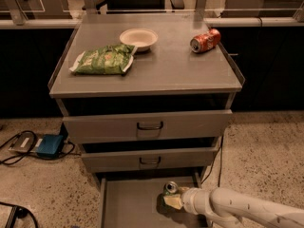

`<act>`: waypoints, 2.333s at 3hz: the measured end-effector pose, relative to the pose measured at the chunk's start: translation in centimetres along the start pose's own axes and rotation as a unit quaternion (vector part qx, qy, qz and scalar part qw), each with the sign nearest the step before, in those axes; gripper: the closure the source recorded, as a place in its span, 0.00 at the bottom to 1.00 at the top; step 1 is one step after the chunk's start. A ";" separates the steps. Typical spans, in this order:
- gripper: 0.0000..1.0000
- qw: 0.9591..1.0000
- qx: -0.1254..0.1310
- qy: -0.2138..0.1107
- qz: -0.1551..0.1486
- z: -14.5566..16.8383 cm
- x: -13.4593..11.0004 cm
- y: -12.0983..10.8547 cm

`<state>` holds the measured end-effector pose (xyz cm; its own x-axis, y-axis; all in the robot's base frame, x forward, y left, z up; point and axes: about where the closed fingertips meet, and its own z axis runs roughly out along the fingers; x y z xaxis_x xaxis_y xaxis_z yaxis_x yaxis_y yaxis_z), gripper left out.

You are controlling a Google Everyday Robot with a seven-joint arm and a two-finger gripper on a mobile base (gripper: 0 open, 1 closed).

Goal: Place green can into bottom drawer

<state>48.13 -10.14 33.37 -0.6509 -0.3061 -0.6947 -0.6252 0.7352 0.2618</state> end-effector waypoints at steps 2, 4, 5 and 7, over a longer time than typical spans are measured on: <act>1.00 0.998 0.047 -0.027 -0.025 5.5 -1.3 -3.0; 1.00 0.997 0.069 -0.027 0.011 6.7 2.5 -3.3; 1.00 0.998 0.061 -0.021 0.012 8.7 3.3 -3.2; 1.00 0.998 0.023 -0.050 0.007 13.0 4.4 -4.6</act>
Offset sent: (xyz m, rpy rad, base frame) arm 0.0712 0.0078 -0.0623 -0.0787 -0.1444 -0.1322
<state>53.72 -6.98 20.36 -0.6118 -0.2344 -0.7555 -0.5935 0.7674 0.2426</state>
